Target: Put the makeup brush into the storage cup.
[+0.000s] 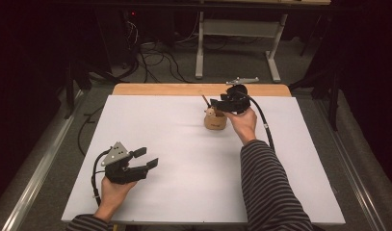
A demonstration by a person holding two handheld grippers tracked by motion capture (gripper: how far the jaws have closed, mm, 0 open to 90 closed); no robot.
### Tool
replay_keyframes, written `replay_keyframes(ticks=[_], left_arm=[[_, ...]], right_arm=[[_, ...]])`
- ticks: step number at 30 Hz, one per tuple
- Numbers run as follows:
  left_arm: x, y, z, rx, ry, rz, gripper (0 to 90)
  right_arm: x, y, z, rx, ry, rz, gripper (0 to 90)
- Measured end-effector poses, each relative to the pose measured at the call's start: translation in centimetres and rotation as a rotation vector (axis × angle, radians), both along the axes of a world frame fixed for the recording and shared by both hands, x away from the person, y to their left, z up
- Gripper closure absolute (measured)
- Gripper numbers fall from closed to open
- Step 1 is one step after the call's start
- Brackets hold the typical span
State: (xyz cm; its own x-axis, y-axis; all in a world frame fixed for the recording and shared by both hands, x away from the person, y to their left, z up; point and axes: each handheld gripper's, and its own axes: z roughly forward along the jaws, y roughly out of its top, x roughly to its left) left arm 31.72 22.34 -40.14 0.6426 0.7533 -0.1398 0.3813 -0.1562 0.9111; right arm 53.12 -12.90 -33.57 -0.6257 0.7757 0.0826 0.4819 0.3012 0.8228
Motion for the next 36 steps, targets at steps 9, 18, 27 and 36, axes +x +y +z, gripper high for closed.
replay_keyframes(ticks=[9,18,27,36], left_arm=[[0.0,0.0,0.0,0.0,0.001,-0.002,36.7],[-0.2,0.0,0.0,-0.004,0.001,0.001,36.7],[0.0,-0.1,0.0,-0.014,0.013,-0.002,36.5],[0.2,-0.1,0.0,-0.012,0.021,0.006,35.1]], right_arm=[[-1.1,-0.5,1.1,0.009,-0.024,0.011,45.4],[-1.8,-1.4,2.1,0.005,-0.046,0.017,44.6],[-3.3,-2.0,3.0,0.024,-0.078,0.031,44.5],[-4.5,-3.1,3.0,0.026,-0.078,0.042,44.0]])
